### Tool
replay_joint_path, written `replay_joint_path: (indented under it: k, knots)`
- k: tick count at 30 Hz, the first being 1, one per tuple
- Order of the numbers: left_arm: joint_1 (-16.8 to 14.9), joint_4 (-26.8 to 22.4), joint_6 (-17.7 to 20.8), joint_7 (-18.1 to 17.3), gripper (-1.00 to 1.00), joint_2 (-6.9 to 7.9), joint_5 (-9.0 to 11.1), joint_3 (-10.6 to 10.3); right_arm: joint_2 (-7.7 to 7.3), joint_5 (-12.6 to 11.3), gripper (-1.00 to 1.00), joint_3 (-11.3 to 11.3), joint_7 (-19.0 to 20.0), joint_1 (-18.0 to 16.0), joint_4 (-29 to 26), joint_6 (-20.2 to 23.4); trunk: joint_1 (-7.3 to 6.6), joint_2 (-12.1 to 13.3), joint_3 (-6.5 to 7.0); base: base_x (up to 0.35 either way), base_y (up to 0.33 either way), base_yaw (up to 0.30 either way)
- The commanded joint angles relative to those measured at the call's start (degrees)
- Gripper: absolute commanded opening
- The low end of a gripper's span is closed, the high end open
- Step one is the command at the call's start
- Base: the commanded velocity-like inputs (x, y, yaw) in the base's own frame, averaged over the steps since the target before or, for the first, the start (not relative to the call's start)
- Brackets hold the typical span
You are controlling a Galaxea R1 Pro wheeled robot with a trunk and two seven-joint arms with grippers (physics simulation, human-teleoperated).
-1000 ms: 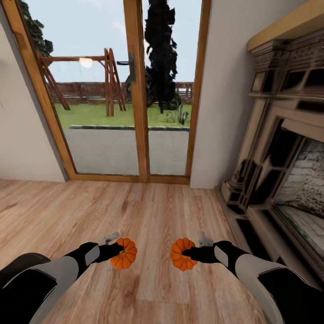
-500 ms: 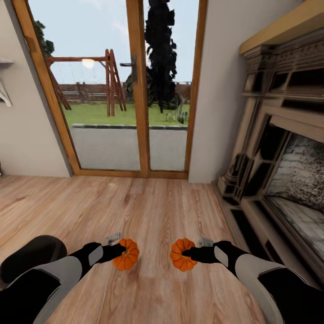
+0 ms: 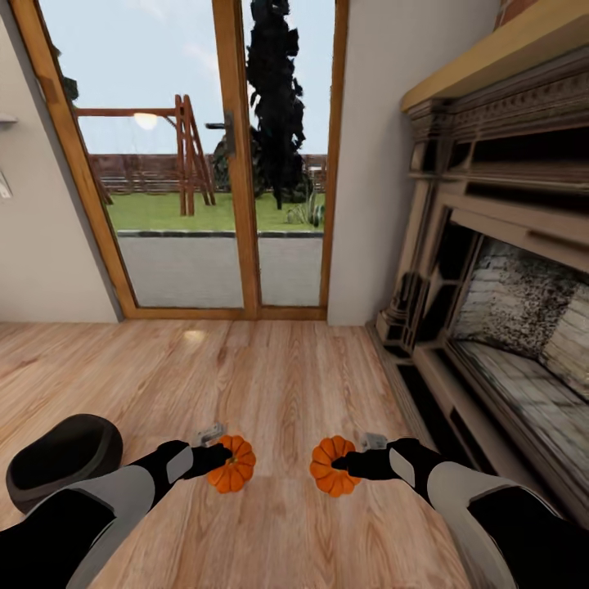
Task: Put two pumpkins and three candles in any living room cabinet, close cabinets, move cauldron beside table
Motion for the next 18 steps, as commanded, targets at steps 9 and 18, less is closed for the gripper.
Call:
replay_joint_path:
  k: [9,18]
  knots:
    - [-0.04,0.05,0.21,-0.11,-1.00,0.04,0.51,-0.26,0.02,-0.86,-1.00,0.42,0.21,-0.08,0.07,0.23,-0.03,-0.03,0.12,-0.196,0.000,-0.009]
    - [-0.04,0.06,0.27,-0.11,-1.00,0.10,0.51,-0.26,0.77,-0.78,-1.00,0.44,0.12,-0.08,0.14,0.32,-0.03,-0.03,0.13,-0.310,0.000,-0.142]
